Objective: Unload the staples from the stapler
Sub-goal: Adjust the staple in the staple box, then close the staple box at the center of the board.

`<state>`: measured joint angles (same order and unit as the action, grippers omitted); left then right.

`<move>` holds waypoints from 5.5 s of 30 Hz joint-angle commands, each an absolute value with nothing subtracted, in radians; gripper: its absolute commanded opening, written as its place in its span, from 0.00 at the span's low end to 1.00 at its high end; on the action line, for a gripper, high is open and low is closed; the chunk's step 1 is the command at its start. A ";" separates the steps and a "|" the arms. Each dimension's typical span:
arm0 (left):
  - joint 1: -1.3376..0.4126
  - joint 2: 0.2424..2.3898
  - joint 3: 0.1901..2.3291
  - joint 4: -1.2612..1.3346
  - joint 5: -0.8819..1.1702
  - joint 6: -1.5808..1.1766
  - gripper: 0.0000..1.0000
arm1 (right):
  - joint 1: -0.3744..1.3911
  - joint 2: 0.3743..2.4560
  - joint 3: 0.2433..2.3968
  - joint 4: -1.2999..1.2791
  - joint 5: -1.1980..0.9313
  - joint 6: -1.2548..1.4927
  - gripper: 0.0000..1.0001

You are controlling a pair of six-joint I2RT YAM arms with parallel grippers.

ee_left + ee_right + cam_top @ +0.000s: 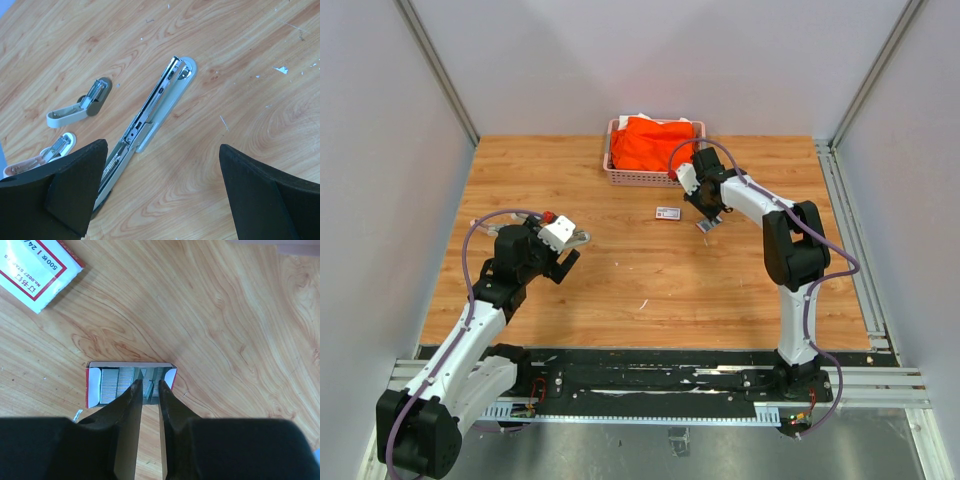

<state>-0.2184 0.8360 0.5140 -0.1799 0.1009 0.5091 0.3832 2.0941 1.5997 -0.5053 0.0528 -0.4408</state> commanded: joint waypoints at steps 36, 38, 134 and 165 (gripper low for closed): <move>-0.219 0.836 0.505 -0.141 0.095 0.516 0.98 | 0.396 2.103 1.610 -0.499 0.149 -0.435 0.21; -0.219 0.836 0.505 -0.141 0.095 0.515 0.98 | 0.396 2.101 1.605 -0.503 0.147 -0.441 0.21; -0.504 2.141 1.785 -0.676 0.423 0.969 0.99 | 0.065 2.053 1.630 -0.682 -0.486 -0.291 0.40; -0.612 2.536 2.231 -0.861 0.306 1.050 0.85 | 0.032 2.046 1.611 -0.689 -0.496 -0.284 0.38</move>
<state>-0.6056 2.4855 2.2108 -0.7803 0.3008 0.9962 0.0540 2.0430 1.6215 -0.6636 -0.4728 -0.2916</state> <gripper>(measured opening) 0.882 0.385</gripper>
